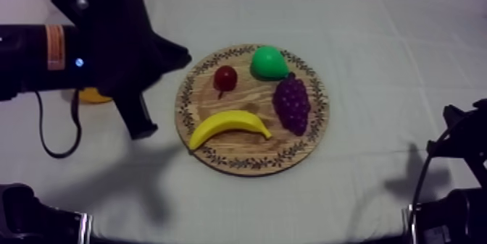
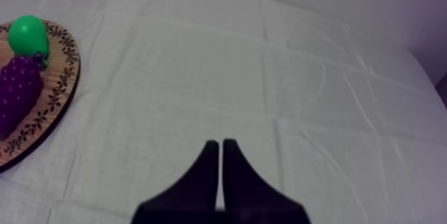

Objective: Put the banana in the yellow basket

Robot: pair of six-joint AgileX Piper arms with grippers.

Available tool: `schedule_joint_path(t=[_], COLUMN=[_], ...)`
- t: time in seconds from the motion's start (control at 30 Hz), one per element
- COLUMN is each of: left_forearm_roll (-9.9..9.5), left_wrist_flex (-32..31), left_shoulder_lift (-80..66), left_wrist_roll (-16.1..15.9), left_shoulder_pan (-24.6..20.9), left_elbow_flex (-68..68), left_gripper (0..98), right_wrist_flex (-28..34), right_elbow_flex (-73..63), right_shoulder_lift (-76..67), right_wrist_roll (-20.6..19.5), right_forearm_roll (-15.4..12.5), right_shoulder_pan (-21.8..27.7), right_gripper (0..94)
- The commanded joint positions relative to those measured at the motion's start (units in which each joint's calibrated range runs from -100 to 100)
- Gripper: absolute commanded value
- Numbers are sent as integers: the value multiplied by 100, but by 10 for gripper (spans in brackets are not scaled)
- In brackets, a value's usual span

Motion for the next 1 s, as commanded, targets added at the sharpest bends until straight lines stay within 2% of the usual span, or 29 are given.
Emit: schedule_joint_path(t=[0.0,0.13,0.3,0.83,0.87,0.97], left_forearm_roll=[-25,-116,-330,-546,-597,-729], left_wrist_flex=[63,221,516,491,475,498], left_shoulder_lift=[99,313,700,1109,1102,1074], left_wrist_roll=[131,292,541,756,837,1016], left_shoulder_pan=[43,110,142,141,152,209], left_elbow_flex=[39,178,325,538,574,662], left_gripper=[20,23,25,48,83,365], right_wrist_flex=[0,0,0,0,0,0], right_elbow_flex=[2,2,2,2,2,2], right_shoulder_lift=[-2,-2,-2,-2,-2,-2], right_wrist_roll=[1,1,1,1,1,1], right_forearm_roll=[1,1,1,1,1,1], right_shoulder_pan=[-1,-1,-1,-1,-1,-1], right_gripper=[3,3,3,3,3,3])
